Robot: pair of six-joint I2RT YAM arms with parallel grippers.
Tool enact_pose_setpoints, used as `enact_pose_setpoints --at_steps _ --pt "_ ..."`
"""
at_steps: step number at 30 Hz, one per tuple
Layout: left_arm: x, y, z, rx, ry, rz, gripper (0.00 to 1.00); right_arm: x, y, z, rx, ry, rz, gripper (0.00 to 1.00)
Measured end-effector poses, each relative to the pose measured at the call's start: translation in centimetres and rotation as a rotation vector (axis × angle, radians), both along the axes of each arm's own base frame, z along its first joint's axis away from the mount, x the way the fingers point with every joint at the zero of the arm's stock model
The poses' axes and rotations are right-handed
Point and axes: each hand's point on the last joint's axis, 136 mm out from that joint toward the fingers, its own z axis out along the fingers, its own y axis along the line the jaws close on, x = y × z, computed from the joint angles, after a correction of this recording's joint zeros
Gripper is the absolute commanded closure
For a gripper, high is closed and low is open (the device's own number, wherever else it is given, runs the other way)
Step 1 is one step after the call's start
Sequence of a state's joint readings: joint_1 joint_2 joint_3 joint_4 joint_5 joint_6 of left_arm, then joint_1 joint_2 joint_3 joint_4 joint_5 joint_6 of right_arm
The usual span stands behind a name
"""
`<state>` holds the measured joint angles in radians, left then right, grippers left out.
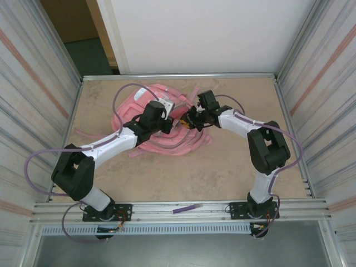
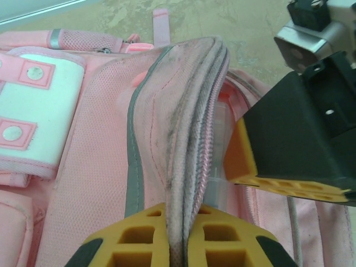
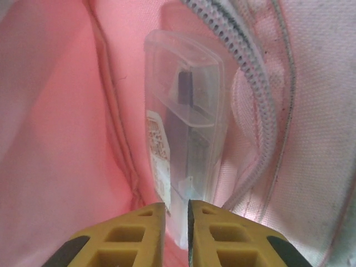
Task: Pack the student bag
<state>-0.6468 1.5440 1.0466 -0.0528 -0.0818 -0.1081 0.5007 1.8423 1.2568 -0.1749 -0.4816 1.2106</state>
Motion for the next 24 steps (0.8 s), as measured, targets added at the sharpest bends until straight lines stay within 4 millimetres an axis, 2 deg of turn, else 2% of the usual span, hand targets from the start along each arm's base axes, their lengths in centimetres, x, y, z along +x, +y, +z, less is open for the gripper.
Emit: enact_pose_setpoints --at_steps 7,17,24 --pt "-0.5 0.0 -0.2 -0.013 0.003 -0.015 1.00 -0.2 0.6 -2.2 -0.043 0.010 -0.001 0.77" --pt "-1.0 0.0 -0.4 -0.035 -0.003 -0.037 1.00 1.4 3.1 -2.1 -0.022 -0.064 0.050 0.78" --pt "-1.1 0.3 -0.5 -0.033 -0.005 -0.038 1.00 2.8 4.3 -2.8 -0.009 -0.133 0.083 0.79"
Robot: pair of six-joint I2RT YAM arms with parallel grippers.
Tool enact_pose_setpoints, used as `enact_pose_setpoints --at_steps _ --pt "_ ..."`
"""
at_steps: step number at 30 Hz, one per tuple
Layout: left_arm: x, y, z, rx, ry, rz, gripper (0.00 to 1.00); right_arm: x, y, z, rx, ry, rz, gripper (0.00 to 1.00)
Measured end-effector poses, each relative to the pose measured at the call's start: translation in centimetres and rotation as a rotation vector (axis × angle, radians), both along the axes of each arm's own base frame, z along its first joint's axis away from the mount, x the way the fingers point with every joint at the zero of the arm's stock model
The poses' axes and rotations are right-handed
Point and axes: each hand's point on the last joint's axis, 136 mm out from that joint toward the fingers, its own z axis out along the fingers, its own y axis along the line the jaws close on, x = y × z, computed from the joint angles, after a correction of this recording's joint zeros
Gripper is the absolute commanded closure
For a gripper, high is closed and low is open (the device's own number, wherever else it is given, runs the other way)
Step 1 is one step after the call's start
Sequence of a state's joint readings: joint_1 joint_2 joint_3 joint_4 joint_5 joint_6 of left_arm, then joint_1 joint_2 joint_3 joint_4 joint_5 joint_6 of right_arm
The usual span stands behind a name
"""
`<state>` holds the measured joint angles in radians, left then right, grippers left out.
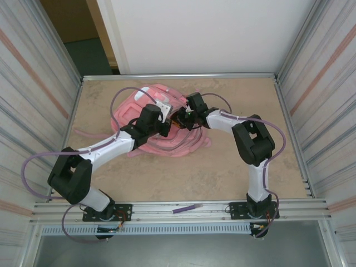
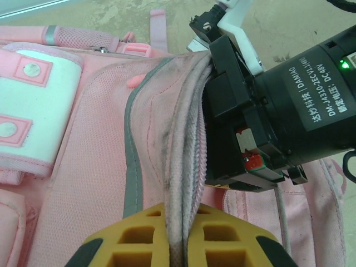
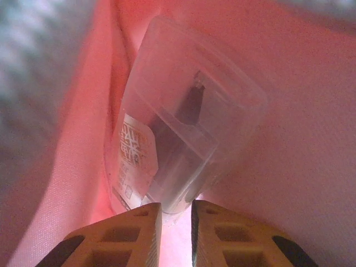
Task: Pack the student bag
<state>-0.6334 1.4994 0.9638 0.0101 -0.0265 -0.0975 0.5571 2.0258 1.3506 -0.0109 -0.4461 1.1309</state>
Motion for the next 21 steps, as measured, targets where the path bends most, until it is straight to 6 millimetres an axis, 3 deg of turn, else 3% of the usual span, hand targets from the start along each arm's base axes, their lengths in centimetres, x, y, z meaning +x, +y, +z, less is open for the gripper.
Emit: enact_pose_setpoints --at_steps 13,21 --pt "-0.2 0.1 0.2 0.013 -0.042 -0.028 1.00 1.5 0.3 1.0 0.037 -0.204 0.089 0.82" --pt "0.0 0.5 0.1 0.017 -0.052 -0.017 1.00 1.6 0.7 1.1 0.055 -0.270 0.126 0.74"
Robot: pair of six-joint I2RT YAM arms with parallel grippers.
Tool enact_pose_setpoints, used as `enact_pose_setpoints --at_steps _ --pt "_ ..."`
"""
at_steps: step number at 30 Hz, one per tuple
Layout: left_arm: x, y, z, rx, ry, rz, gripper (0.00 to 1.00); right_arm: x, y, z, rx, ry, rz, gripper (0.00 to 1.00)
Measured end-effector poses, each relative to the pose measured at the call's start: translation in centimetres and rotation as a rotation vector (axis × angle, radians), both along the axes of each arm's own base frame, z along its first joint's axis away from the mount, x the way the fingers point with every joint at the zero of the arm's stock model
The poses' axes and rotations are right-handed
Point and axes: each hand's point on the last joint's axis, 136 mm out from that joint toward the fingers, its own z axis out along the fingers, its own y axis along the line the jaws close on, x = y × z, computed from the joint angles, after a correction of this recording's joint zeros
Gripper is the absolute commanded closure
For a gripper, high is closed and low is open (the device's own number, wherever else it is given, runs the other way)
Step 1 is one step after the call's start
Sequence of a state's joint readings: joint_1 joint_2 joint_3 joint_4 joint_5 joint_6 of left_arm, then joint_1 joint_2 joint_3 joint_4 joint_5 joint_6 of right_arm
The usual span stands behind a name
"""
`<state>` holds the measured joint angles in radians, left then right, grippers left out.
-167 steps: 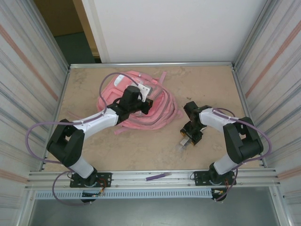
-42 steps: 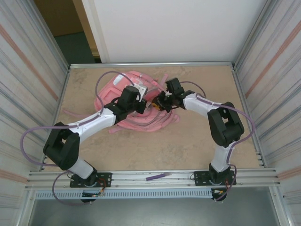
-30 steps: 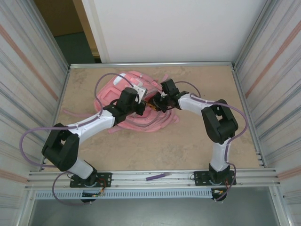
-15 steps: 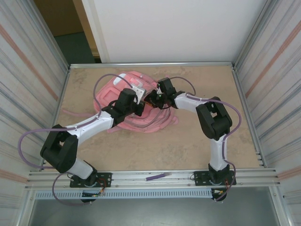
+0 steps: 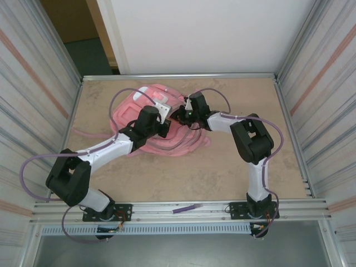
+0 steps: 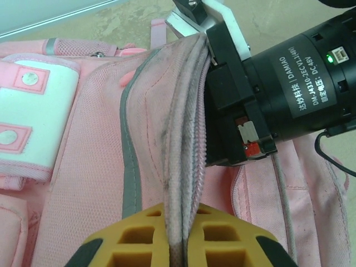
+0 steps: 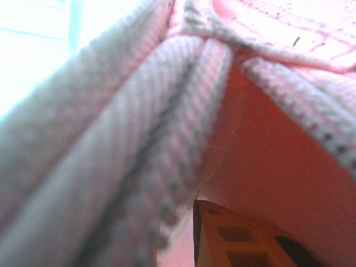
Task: Pack the student bag
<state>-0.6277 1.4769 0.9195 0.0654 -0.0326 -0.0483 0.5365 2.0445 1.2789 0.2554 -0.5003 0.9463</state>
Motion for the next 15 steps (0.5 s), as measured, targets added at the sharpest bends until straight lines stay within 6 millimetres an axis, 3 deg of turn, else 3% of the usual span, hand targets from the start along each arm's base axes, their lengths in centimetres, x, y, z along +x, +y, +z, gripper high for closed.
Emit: enact_pose_setpoints --at_steps 5,9,13,15 --pt "0.4 0.6 0.0 -0.003 0.004 0.013 1.00 -2.4 -2.1 -0.1 -0.041 -0.014 0.030 0.62" --pt "0.7 1.0 -0.1 -0.007 0.008 0.019 1.00 -4.7 -4.1 1.5 -0.108 -0.065 0.066 0.53" --pt "0.9 1.3 -0.3 -0.011 0.016 0.020 0.88 -7.9 -5.3 3.0 -0.188 -0.128 0.127 0.50" --pt "0.9 1.3 -0.4 -0.016 0.023 0.018 0.76 -9.7 -5.4 3.9 -0.232 -0.170 0.174 0.49"
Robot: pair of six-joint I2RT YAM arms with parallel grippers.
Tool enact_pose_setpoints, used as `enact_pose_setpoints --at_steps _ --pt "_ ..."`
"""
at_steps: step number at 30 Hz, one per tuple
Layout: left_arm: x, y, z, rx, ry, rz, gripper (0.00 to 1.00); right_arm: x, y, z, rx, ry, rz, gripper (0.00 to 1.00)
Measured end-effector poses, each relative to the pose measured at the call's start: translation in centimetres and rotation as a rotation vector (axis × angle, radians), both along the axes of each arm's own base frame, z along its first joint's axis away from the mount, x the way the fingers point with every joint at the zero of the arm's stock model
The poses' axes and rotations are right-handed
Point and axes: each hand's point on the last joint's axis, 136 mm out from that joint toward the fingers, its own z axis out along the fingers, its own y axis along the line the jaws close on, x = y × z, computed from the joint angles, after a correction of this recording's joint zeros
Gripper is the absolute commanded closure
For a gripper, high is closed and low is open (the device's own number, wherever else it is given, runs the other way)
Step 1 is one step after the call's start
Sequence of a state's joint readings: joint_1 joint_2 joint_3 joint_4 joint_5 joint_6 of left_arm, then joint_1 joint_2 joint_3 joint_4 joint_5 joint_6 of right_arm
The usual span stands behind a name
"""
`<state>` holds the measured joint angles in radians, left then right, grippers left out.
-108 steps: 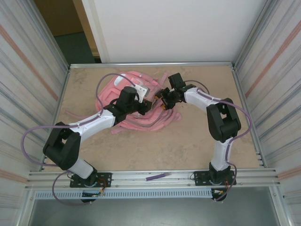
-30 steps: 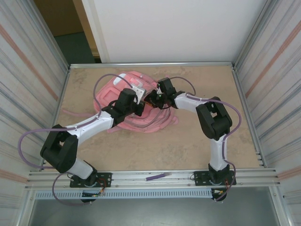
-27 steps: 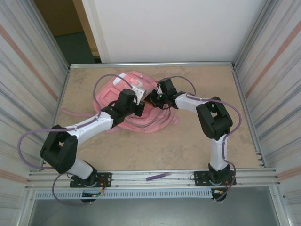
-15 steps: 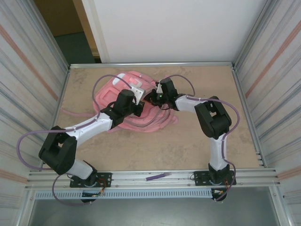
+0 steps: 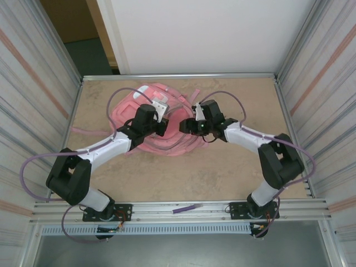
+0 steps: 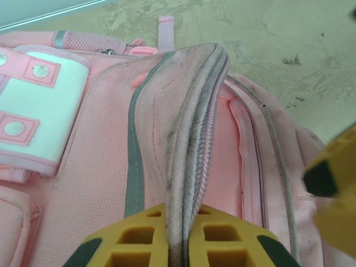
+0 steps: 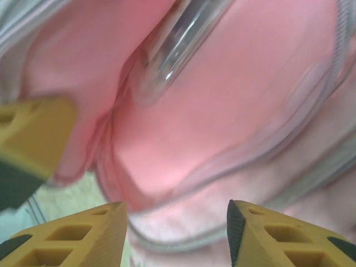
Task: Pack the student bag
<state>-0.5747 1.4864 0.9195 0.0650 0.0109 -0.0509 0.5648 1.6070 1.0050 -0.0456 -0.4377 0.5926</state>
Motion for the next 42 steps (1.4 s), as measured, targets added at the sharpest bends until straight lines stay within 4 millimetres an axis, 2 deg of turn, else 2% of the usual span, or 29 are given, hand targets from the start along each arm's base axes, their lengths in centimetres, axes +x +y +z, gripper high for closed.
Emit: enact_pose_setpoints --at_steps 3,5,9,12,16,19,21,22,23,24,28,31,36,40,42 --pt "-0.4 -0.7 0.0 -0.034 0.020 -0.032 0.68 -2.4 0.0 1.6 -0.066 -0.075 0.067 0.48" --pt "-0.8 -1.2 0.0 -0.059 0.041 -0.050 0.67 -3.9 -0.1 2.6 -0.121 -0.137 0.106 0.47" --pt "-1.8 -1.3 0.1 -0.103 0.099 -0.045 0.56 -6.6 -0.5 5.1 -0.215 -0.276 0.164 0.45" --pt "-2.8 -1.0 1.6 -0.146 0.100 -0.039 0.48 -7.9 -1.4 7.0 -0.252 -0.419 0.204 0.43" --pt "-5.1 -0.2 4.4 -0.207 0.070 -0.038 0.44 -11.6 -1.8 7.5 -0.297 -0.605 0.409 0.41" --pt "-6.8 0.9 5.3 -0.236 0.058 -0.025 0.43 -15.4 -0.8 6.4 -0.313 -0.705 0.660 0.41" --pt "-7.6 1.9 5.2 -0.235 0.064 0.001 0.35 -18.0 -0.3 4.9 -0.331 -0.739 0.832 0.41" --pt "-8.0 2.5 5.0 -0.231 0.070 0.017 0.29 -19.4 -0.1 4.0 -0.342 -0.745 0.924 0.41" --pt "-8.4 3.0 4.8 -0.226 0.075 0.031 0.04 -20.7 -0.1 2.9 -0.359 -0.744 1.012 0.40" --pt "-8.8 3.3 4.7 -0.221 0.077 0.035 0.01 -21.9 -0.1 1.7 -0.377 -0.732 1.095 0.40" --pt "-10.3 4.6 3.8 -0.218 0.086 0.052 0.01 -26.2 -1.8 -4.0 -0.507 -0.633 1.423 0.40" --pt "-11.0 6.0 3.1 -0.195 0.118 0.114 0.01 -28.1 -3.6 -6.6 -0.578 -0.561 1.589 0.40" --pt "-11.3 7.9 3.3 -0.169 0.101 0.182 0.01 -29.4 -4.9 -7.9 -0.602 -0.524 1.674 0.40" --pt "-11.2 8.2 3.2 -0.163 0.104 0.197 0.01 -30.6 -4.7 -9.1 -0.613 -0.518 1.727 0.41" --pt "-11.2 8.1 2.8 -0.159 0.117 0.201 0.01 -30.7 -4.7 -10.3 -0.657 -0.488 1.728 0.46"
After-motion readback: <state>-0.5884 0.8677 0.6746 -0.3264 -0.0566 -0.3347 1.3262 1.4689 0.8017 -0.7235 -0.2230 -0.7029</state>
